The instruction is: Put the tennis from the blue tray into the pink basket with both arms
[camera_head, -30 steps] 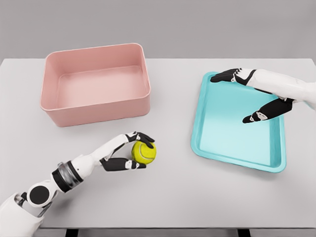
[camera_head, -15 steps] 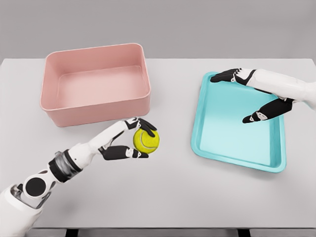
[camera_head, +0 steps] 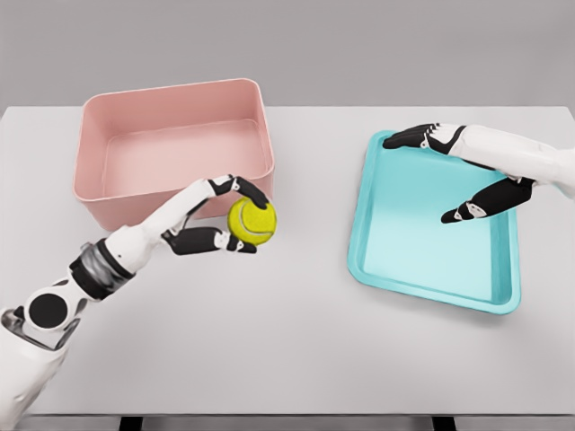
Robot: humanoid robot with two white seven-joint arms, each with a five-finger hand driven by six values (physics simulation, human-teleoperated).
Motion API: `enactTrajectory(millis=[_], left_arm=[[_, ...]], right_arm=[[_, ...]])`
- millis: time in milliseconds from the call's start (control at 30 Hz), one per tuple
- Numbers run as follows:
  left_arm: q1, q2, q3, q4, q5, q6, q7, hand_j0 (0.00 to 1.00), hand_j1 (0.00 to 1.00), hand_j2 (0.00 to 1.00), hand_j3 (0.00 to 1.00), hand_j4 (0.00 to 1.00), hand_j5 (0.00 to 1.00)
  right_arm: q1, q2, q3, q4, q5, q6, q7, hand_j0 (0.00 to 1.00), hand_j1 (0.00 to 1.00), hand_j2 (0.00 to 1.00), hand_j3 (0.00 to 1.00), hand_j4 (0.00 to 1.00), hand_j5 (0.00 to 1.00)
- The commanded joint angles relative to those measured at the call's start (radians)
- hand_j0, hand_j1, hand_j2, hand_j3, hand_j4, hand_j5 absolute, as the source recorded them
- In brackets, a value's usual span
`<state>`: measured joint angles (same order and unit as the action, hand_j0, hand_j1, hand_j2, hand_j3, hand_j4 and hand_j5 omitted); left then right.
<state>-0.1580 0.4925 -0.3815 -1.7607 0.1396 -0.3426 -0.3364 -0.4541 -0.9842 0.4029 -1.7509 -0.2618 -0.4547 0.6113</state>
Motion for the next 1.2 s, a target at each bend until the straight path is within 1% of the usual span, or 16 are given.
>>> enactTrajectory(millis=[0,200,333,467,567,700,733,800,833,867,1000,1133,1167], left_arm=[[-0.002,0.001,0.016,0.000,0.008,0.004,0.000,0.49,0.49,0.49,0.49,0.49,0.49],[-0.017,0.008,0.059,0.006,0.012,0.007,0.000,0.49,0.49,0.49,0.49,0.49,0.49],[-0.035,0.011,0.078,0.009,0.014,0.048,-0.001,0.49,0.49,0.49,0.49,0.49,0.49],[-0.048,0.011,0.110,0.012,0.015,0.071,-0.001,0.49,0.49,0.49,0.49,0.49,0.49],[-0.054,0.011,0.148,0.020,0.015,0.077,0.000,0.48,0.48,0.48,0.48,0.48,0.48],[-0.080,0.011,0.173,0.036,0.014,0.128,-0.001,0.48,0.48,0.48,0.48,0.48,0.48],[-0.091,0.011,0.188,0.040,0.014,0.137,-0.001,0.48,0.48,0.48,0.48,0.48,0.48],[-0.094,0.011,0.205,0.053,0.014,0.137,-0.001,0.48,0.48,0.48,0.48,0.48,0.48],[-0.097,0.011,0.208,0.075,0.012,0.137,-0.001,0.48,0.48,0.48,0.48,0.48,0.48],[-0.113,0.011,0.207,0.096,0.012,0.137,-0.001,0.48,0.48,0.48,0.48,0.48,0.48],[-0.138,0.012,0.208,0.153,0.012,0.137,-0.001,0.49,0.49,0.49,0.49,0.49,0.49],[-0.155,0.012,0.208,0.176,0.011,0.145,-0.001,0.51,0.51,0.51,0.51,0.51,0.51],[-0.155,0.014,0.208,0.176,0.011,0.148,-0.001,0.53,0.53,0.53,0.53,0.53,0.53]], right_arm=[[-0.002,0.001,0.002,-0.001,-0.007,0.004,0.000,1.00,1.00,1.00,1.00,1.00,1.00],[-0.002,0.001,-0.001,-0.001,-0.007,0.005,0.000,1.00,1.00,1.00,1.00,1.00,1.00],[-0.002,0.001,0.001,0.001,-0.007,0.004,0.000,1.00,1.00,1.00,1.00,1.00,1.00],[-0.002,0.001,0.001,-0.001,-0.007,0.004,0.000,1.00,1.00,1.00,1.00,1.00,1.00],[-0.002,0.001,0.001,-0.001,-0.007,0.004,0.000,1.00,1.00,1.00,1.00,1.00,1.00],[-0.002,-0.001,-0.001,-0.001,-0.007,0.004,0.000,1.00,1.00,1.00,1.00,1.00,1.00],[-0.002,-0.001,0.001,-0.001,-0.007,0.004,0.000,1.00,1.00,1.00,1.00,1.00,1.00],[-0.002,0.001,-0.001,-0.001,-0.007,0.004,0.000,1.00,1.00,1.00,1.00,1.00,1.00],[-0.002,0.001,0.001,-0.001,-0.007,0.004,0.000,1.00,1.00,1.00,1.00,1.00,1.00],[0.000,0.001,0.004,-0.001,-0.007,0.004,0.000,1.00,1.00,1.00,1.00,1.00,1.00],[0.000,-0.001,0.001,-0.001,-0.007,0.002,0.000,1.00,1.00,1.00,1.00,1.00,1.00],[-0.002,-0.001,-0.003,-0.001,-0.007,0.004,0.000,1.00,1.00,1.00,1.00,1.00,1.00],[-0.002,0.001,-0.003,-0.001,-0.007,0.004,0.000,1.00,1.00,1.00,1.00,1.00,1.00]])
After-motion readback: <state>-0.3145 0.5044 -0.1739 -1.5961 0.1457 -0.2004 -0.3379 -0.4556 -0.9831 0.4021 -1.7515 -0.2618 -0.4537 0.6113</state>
